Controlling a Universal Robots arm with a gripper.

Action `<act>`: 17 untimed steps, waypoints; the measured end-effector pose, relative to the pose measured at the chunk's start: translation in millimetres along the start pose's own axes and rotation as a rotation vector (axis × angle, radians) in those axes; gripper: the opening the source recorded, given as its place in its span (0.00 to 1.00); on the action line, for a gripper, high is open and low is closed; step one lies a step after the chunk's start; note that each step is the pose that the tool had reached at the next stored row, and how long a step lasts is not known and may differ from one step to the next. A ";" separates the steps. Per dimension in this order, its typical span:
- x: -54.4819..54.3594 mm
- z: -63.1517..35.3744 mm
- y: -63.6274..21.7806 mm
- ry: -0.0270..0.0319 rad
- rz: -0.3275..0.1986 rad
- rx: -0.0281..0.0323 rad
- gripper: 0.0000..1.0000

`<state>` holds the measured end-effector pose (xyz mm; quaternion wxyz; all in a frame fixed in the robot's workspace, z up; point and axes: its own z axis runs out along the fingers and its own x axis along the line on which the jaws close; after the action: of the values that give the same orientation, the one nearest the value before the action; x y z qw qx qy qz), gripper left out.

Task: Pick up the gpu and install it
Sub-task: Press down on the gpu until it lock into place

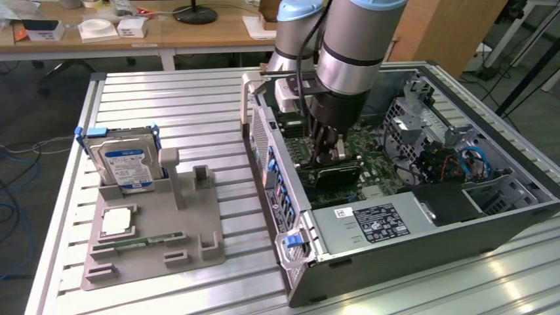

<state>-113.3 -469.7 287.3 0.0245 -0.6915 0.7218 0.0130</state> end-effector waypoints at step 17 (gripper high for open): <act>-0.2 -0.3 14.8 -0.0001 0.000 -0.0003 0.11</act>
<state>-128.0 -468.8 287.4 0.0245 -0.6916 0.7218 0.0131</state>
